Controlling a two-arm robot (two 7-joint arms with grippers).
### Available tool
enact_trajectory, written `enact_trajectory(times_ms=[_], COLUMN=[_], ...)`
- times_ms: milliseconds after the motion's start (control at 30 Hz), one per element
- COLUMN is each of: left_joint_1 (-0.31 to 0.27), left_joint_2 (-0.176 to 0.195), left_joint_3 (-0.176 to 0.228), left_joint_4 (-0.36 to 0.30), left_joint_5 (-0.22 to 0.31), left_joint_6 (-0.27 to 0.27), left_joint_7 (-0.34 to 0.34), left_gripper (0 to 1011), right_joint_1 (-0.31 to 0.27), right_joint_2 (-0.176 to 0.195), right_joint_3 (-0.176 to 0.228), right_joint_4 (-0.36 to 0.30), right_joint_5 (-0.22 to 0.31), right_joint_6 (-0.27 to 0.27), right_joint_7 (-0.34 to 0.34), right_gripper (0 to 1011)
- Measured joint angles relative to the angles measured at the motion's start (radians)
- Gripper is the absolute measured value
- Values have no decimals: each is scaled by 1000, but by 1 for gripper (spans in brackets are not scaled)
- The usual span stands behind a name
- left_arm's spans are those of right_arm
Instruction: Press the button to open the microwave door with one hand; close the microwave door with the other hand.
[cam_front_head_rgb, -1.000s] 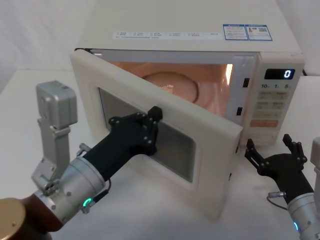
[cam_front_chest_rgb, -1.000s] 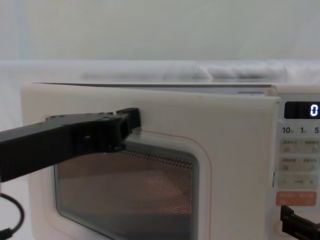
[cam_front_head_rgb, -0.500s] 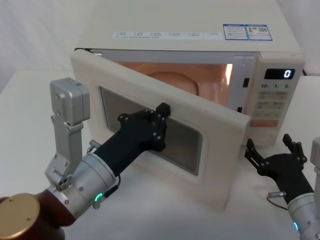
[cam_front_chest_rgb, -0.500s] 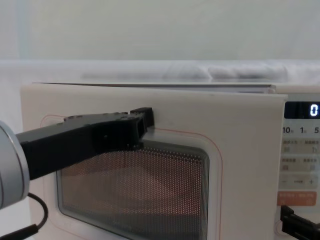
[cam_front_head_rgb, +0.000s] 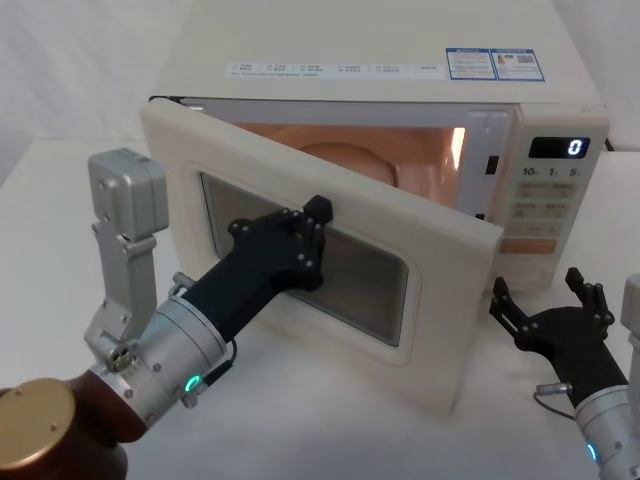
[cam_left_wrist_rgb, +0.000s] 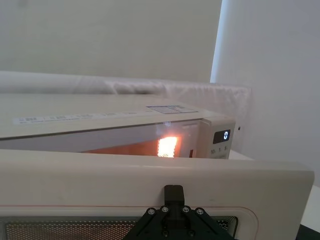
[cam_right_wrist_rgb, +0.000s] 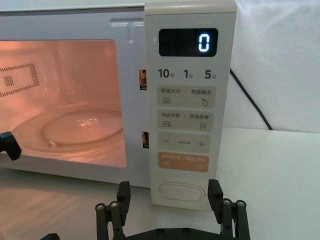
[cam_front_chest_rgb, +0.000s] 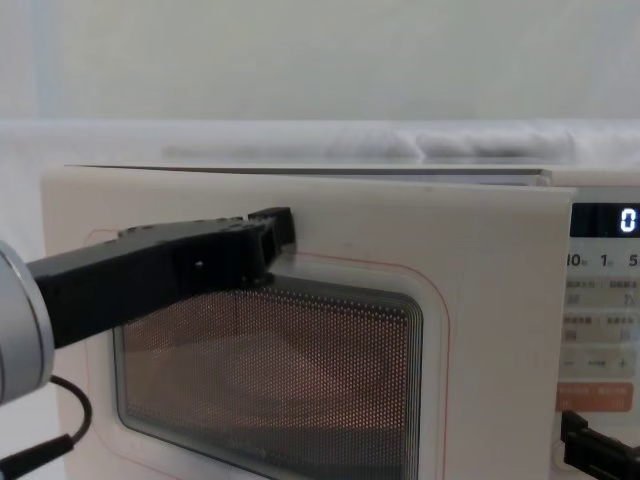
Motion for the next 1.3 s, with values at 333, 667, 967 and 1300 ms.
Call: enact_trajectory(times_ms=[333,667,967,1300], left_joint_1=[-8,-9,-12,-34], left_joint_2=[-5,-6,-5,-24], left_joint_3=[-11,-10,-11,4], left_joint_4=[9,12,17,36], left_joint_5=[-8,-10,-10,-3], left_joint_6=[-9,-9,-7,-2], left_joint_7=[2,4,6,17], left_gripper=[0,0,0,0], right_joint_1=[0,-20,-52,-65], right_joint_2=[0,16,22,21], right_joint_3=[0,5,19,27], right_joint_4=[0,-75,-83,-87], right_joint_5=[0,-4,-11,-14], right_joint_6=[0,-16,-16,-16], right_joint_7=[0,9,2,-4], right_gripper=[1002,1002,1002,1002])
